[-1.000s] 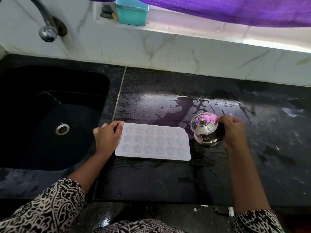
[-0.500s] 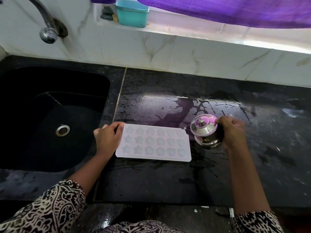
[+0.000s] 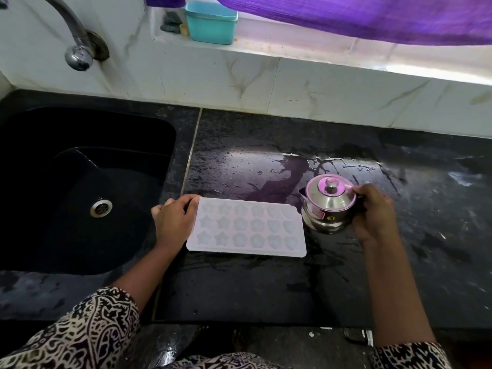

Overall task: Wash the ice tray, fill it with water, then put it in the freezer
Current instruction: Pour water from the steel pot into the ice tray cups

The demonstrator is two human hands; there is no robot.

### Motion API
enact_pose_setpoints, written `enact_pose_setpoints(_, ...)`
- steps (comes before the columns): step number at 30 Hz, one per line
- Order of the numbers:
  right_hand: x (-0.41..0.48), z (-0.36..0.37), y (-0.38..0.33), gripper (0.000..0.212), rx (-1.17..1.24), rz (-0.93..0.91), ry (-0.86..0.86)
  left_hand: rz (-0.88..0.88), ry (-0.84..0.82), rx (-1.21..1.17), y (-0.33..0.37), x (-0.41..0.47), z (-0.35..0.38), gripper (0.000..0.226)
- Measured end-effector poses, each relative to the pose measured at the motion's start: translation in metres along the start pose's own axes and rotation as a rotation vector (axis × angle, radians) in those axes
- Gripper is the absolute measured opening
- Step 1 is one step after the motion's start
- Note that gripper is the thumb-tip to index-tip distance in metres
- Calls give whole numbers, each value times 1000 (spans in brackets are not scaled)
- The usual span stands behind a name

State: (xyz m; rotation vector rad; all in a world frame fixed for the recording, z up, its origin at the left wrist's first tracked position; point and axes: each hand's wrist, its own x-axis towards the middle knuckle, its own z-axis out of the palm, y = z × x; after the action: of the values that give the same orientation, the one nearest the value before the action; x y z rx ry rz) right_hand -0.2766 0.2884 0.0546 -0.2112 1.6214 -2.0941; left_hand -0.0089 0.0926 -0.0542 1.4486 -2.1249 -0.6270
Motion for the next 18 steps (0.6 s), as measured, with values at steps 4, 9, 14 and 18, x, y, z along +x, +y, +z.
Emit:
enact_pose_setpoints(4,-6,20,-5,49,57,-1,-25,7,-3,-11,0,0,0,27)
enact_pose_setpoints(9,-17,54,-2,46,-14,-16,-121,3,-8,-21,-1,0,-1,26)
enact_pose_setpoints(14,-31,87,15,42,-99,9,-198,-3,-36,-34,1,-1,-5,26)
enact_pose_setpoints(18,-44,108,29,43,-228,15,-280,5,-58,-27,1,0,-8,28)
